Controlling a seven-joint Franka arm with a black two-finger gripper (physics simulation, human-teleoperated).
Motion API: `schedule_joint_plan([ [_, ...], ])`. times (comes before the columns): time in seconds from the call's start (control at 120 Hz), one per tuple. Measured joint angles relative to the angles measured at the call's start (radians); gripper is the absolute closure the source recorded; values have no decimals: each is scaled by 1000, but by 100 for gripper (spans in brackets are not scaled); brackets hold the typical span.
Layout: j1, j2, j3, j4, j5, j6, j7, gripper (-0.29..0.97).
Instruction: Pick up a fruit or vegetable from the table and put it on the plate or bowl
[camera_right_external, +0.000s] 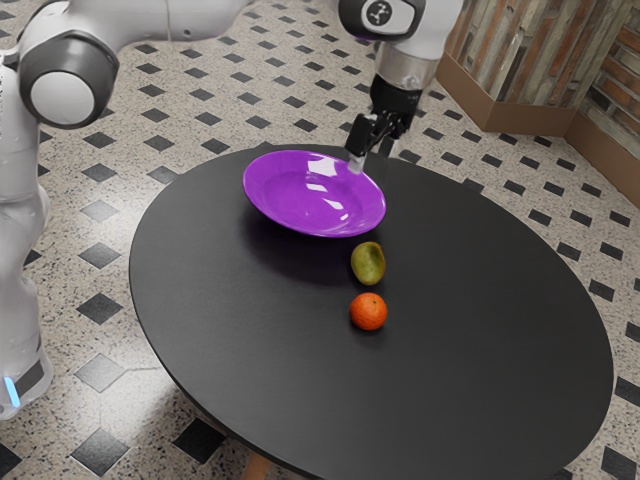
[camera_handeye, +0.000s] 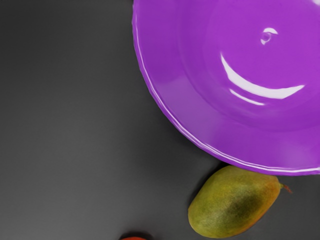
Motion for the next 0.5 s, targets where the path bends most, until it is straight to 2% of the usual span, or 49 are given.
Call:
schedule_joint_plan([
  [0.183, 5, 17, -6, 2, 8, 3, -48, 0],
  [0.317, -48, 39, -18, 4, 8, 14, -70, 0],
  [0.5, -43, 186, -34, 63, 2, 61, -28, 0],
])
